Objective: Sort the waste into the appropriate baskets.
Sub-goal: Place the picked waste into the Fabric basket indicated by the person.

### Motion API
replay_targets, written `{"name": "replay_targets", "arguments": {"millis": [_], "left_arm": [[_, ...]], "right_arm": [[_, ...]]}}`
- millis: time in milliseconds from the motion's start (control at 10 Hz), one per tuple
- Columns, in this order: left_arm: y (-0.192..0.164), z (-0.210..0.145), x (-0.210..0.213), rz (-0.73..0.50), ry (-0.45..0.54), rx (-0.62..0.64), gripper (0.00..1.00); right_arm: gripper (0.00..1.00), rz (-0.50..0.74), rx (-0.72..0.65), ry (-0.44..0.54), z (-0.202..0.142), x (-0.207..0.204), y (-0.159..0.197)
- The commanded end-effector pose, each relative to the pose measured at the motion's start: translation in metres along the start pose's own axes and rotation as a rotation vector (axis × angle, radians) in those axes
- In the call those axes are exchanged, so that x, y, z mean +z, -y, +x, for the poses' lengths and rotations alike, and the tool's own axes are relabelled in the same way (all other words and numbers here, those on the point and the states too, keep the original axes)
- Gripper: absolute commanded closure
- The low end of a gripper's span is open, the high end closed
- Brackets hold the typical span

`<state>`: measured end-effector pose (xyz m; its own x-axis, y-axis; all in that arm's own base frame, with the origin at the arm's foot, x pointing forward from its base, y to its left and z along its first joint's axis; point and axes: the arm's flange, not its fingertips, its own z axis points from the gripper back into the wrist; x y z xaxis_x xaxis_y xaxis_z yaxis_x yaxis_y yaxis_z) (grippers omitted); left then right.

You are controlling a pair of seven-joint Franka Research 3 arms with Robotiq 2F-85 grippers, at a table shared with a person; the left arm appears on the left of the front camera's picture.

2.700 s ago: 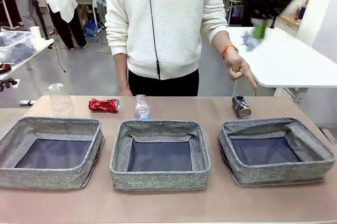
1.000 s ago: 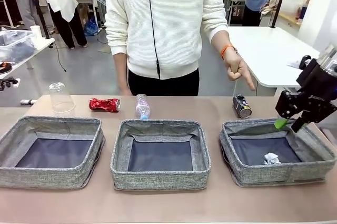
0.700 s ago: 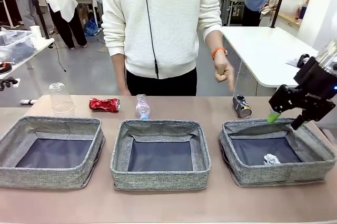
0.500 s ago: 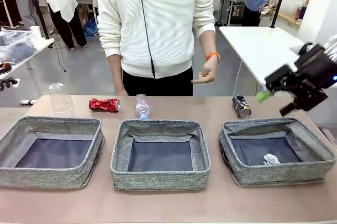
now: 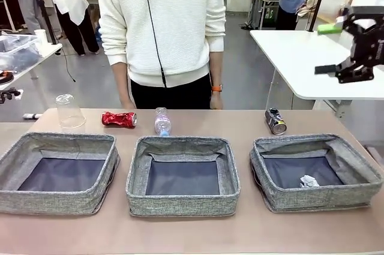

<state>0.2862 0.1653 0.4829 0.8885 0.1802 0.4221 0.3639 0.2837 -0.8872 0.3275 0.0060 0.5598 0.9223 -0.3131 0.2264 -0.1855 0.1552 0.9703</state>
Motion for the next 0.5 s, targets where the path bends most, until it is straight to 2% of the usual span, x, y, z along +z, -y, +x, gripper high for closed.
{"name": "replay_targets", "arguments": {"millis": [0, 400], "left_arm": [[0.0015, 0.0004, -0.0005, -0.017, 0.009, -0.023, 0.00], [0.0015, 0.0004, -0.0005, -0.017, 0.009, -0.023, 0.00]], "right_arm": [[0.00, -0.161, -0.003, -0.024, -0.0067, 0.0015, -0.0014], [0.00, -0.161, -0.003, -0.024, -0.0067, 0.0015, -0.0014]]}}
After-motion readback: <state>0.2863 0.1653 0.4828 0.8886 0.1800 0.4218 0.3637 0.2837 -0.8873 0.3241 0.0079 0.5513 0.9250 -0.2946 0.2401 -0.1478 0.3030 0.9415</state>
